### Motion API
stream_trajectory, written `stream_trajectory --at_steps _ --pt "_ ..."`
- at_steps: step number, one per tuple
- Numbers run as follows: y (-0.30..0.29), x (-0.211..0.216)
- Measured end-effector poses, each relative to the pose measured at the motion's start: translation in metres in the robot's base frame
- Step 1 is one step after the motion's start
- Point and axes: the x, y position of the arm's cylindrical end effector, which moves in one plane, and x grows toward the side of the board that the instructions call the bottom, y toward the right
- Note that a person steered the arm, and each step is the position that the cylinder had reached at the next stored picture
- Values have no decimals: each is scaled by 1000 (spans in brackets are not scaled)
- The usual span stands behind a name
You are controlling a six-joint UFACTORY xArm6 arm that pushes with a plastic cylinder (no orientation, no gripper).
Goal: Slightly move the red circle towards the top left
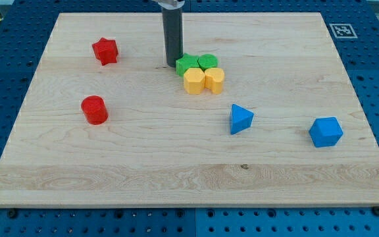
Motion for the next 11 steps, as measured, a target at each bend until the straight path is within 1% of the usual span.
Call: stream_trajectory --at_steps 2,3,4,5,7,8,9,10,11 --pt "1 0" --pt "-19 0" --pt "-62 4" --pt "-68 34" --pt "-68 148" --pt "-92 169" --pt "-127 148" --pt "-160 112" --pt "-163 111"
